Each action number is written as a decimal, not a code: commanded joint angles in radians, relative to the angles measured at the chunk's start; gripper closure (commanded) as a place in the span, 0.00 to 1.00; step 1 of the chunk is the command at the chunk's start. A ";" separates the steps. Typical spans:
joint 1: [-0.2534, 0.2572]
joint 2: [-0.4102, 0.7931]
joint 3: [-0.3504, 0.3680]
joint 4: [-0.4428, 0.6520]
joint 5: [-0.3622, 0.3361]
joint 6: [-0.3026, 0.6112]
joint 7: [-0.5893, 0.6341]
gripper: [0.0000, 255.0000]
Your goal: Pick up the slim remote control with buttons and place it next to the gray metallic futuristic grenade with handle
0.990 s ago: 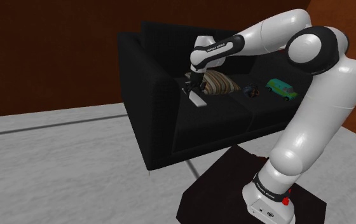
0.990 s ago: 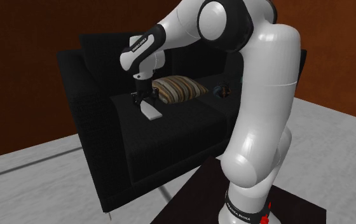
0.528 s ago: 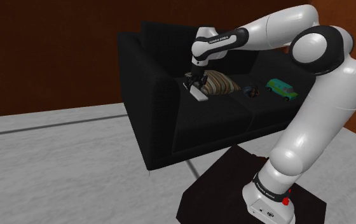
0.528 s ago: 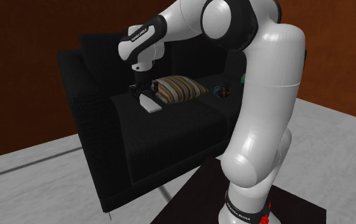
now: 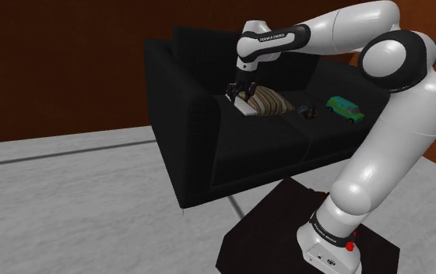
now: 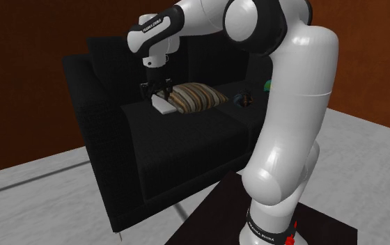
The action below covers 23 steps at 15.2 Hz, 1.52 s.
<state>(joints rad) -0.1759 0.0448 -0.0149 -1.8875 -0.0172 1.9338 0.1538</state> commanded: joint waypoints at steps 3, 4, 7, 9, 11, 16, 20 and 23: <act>0.000 -0.009 0.000 0.041 0.000 -0.050 -0.001 1.00; -0.011 -0.023 -0.011 0.024 0.000 -0.047 -0.022 1.00; -0.045 -0.059 -0.043 -0.019 -0.001 -0.038 -0.089 1.00; -0.067 -0.079 -0.067 -0.043 -0.003 -0.034 -0.134 1.00; -0.090 -0.095 -0.090 -0.061 -0.005 -0.030 -0.179 1.00; -0.146 -0.118 -0.153 -0.087 -0.012 -0.025 -0.295 1.00; -0.190 -0.119 -0.205 -0.087 -0.016 -0.024 -0.390 1.00; -0.224 -0.109 -0.244 -0.075 -0.015 -0.024 -0.463 1.00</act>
<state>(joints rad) -0.3883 -0.0733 -0.2454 -1.9671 -0.0338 1.9043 -0.2822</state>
